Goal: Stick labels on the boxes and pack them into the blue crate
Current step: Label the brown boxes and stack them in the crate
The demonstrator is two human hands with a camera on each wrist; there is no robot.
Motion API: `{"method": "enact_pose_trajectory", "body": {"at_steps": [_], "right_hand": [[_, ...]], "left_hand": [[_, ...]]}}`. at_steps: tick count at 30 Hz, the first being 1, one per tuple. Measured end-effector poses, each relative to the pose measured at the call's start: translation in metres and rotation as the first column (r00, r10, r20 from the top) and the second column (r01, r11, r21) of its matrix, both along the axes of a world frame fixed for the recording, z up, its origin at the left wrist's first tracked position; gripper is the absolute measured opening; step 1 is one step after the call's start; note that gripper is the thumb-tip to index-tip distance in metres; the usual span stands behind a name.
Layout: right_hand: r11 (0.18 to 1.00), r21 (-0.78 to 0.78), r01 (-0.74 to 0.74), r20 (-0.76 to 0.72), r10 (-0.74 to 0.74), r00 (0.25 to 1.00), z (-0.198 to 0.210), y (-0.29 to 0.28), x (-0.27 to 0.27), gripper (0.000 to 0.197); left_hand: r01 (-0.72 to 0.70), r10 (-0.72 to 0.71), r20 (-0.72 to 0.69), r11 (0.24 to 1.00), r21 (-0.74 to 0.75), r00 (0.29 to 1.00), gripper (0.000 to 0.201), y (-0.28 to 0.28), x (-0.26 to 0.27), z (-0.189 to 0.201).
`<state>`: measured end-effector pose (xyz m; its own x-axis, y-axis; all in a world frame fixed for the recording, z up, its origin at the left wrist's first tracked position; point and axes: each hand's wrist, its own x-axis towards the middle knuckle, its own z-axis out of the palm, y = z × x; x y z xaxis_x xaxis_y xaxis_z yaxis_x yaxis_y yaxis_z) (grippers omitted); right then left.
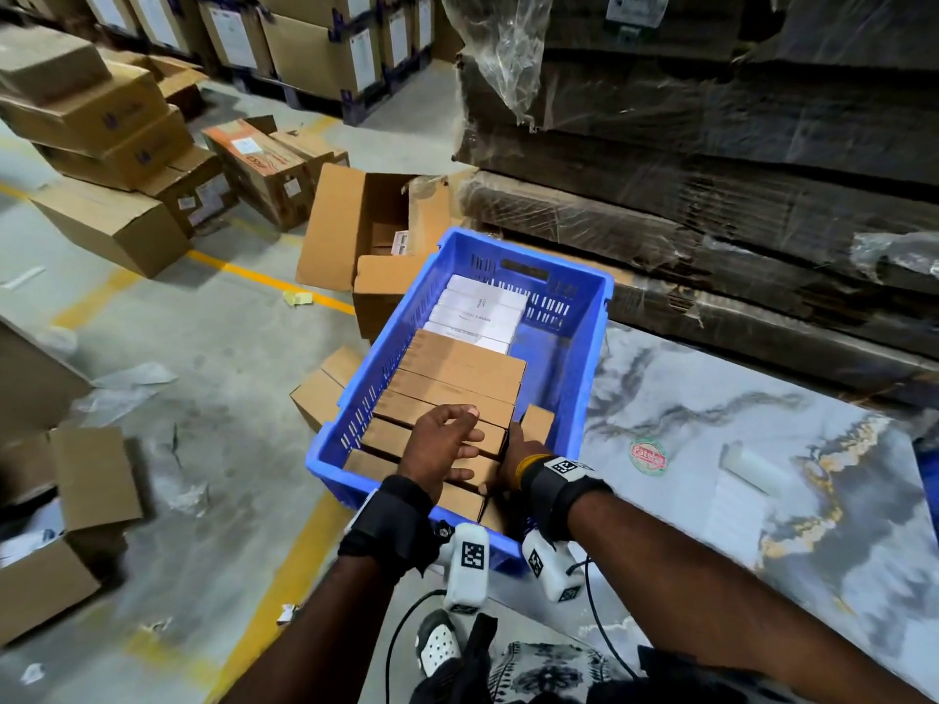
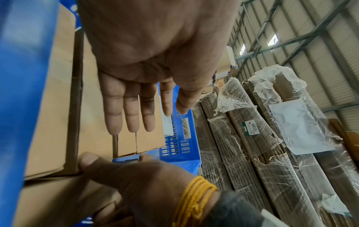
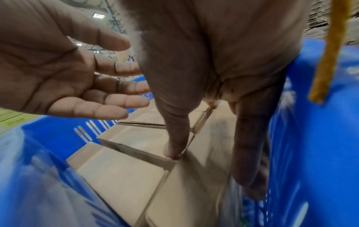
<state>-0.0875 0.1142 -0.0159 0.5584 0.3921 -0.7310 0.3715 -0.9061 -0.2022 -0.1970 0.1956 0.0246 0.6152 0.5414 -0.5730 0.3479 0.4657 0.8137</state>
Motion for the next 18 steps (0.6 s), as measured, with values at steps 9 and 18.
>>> {"method": "enact_pose_trajectory", "body": {"at_steps": [9, 18], "right_hand": [[0.999, 0.036, -0.031, 0.095, 0.028, 0.995, 0.011, -0.004, -0.009, 0.09], [0.966, 0.14, -0.215, 0.38, 0.148, 0.913, 0.052, -0.026, -0.008, 0.028]], "left_hand": [[0.039, -0.039, -0.011, 0.999, 0.003, 0.999, 0.022, -0.002, 0.007, -0.003], [0.098, -0.098, -0.005, 0.994, 0.053, 0.995, 0.013, -0.02, 0.018, -0.002]]}}
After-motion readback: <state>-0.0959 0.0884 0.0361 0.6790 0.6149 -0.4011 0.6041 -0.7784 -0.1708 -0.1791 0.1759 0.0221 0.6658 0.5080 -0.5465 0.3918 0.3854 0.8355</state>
